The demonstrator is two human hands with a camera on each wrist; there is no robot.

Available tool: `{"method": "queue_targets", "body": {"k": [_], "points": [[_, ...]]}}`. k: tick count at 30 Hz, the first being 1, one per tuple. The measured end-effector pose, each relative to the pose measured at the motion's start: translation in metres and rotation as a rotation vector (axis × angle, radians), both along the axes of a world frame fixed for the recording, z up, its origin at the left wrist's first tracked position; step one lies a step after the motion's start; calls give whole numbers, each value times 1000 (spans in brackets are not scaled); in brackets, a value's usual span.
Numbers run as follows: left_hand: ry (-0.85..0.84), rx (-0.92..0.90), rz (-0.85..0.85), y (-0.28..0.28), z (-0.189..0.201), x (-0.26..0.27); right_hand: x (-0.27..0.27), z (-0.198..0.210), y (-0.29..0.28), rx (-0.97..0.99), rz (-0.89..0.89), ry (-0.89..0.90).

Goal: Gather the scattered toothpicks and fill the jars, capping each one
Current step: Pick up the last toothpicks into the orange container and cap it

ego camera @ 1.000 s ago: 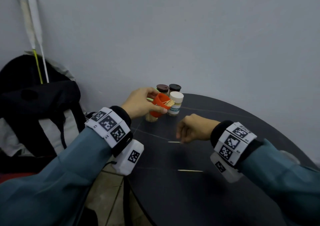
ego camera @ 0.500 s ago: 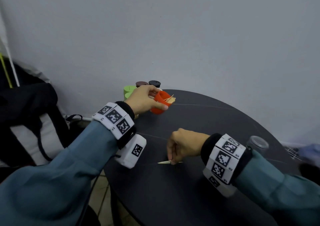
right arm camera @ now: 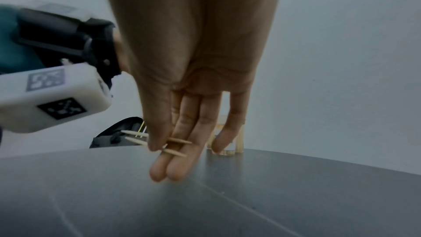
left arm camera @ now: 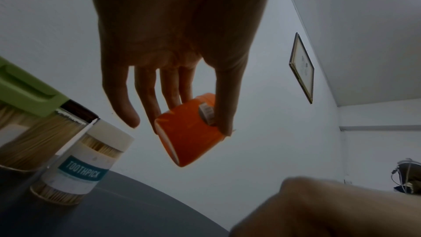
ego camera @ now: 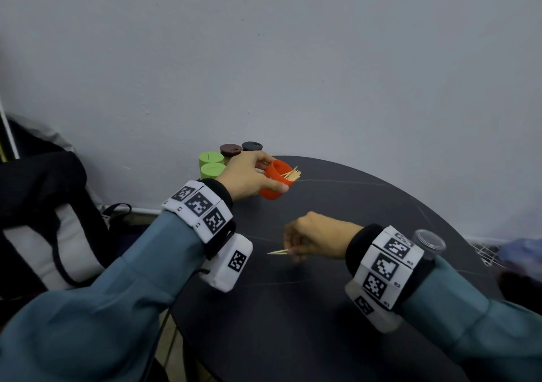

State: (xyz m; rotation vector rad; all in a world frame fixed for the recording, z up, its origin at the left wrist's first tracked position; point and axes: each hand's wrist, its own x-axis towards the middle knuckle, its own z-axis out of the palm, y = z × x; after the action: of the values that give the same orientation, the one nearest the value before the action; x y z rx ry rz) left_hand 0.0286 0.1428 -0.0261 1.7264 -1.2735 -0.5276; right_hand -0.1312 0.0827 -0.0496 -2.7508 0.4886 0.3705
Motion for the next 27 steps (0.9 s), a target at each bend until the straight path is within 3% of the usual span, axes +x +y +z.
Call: {"method": "queue_targets", "body": {"k": [5,16,20,27], "points": [[-41,1,-21,-6,0,-6,-10,10,-15,-97,-98,-188],[-25,9,-80,-20,0,-19,-36,51,-46,-337,-487,-818],[-37,13,-87,-24,1,-24,-37,70,-46,-465,-519,-820],[-26,-2,-148,-30,1,-35,-27,74,-43,-450,-346,-546]]}}
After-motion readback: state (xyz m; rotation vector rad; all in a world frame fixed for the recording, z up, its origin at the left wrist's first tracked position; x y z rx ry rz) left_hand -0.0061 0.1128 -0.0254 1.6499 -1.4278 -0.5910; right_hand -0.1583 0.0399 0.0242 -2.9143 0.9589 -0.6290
